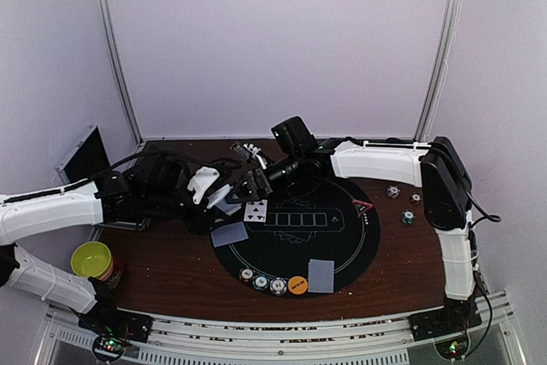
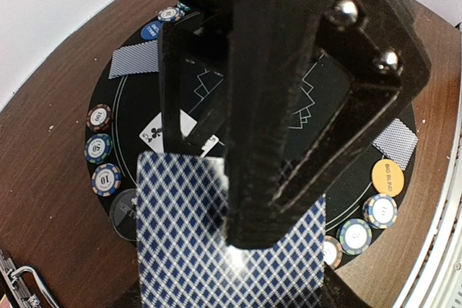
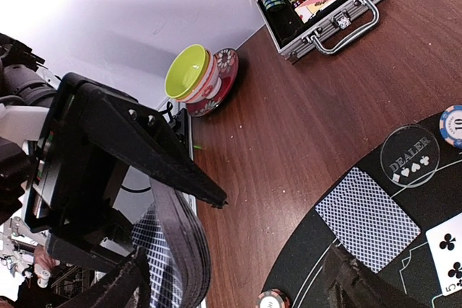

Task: Distribute texas hold em gaming equipment
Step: Pick up the poker card from the face-down deck piles.

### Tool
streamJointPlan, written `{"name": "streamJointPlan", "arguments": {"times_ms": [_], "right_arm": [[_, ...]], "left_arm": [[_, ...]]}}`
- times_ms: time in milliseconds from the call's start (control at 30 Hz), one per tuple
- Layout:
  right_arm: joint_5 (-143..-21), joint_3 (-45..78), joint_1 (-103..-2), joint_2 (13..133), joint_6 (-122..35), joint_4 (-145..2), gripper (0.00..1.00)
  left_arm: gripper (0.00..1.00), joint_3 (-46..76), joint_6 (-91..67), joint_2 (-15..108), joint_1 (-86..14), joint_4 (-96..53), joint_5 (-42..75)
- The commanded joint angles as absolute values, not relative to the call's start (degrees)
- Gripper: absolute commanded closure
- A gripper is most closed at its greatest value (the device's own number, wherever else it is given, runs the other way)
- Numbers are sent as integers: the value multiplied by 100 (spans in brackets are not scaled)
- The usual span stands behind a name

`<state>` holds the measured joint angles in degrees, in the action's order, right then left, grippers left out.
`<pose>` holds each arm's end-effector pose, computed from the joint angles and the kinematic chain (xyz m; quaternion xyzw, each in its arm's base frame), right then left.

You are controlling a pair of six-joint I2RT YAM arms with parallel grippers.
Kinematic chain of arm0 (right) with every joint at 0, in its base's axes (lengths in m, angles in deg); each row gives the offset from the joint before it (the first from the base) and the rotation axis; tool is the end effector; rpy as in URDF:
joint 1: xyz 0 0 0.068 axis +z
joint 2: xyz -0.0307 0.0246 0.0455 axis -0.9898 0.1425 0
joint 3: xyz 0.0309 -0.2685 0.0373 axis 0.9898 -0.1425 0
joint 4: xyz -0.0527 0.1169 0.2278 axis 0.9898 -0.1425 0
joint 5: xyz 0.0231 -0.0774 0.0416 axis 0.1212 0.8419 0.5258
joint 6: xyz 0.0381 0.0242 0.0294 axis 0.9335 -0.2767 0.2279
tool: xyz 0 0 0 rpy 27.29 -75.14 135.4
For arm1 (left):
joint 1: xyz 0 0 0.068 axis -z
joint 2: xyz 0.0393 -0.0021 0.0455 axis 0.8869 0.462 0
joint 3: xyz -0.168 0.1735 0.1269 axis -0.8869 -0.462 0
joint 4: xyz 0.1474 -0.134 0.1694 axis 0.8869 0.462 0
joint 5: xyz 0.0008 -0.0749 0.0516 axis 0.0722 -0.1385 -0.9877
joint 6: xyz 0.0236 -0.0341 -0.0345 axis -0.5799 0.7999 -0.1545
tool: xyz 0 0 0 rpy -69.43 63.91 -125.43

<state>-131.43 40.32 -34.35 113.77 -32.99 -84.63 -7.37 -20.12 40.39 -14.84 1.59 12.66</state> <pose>0.3052 0.3766 0.2435 -0.4113 0.7017 0.5719 0.1066 0.1735 -0.1943 0.2647 0.3577 0.8336 -0.2110 0.3641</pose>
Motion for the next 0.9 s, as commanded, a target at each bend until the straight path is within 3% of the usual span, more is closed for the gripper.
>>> {"name": "streamJointPlan", "arguments": {"times_ms": [0,233,533,867], "right_arm": [[-13250,4325,-3356,11590,-3155,-8364,19],[-13294,4499,-3281,11816,-3175,-8513,22],[-12941,4563,-3351,11844,-3399,-8867,39],[-12714,4492,-3557,11604,-3640,-9093,49]], "left_arm": [[42,-752,-2103,4147,-1451,-84,1381],[42,-727,-2115,4241,-1406,-29,1358],[41,-742,-2127,4172,-1397,-28,1332],[41,-755,-2146,4171,-1397,-31,1298]]}}
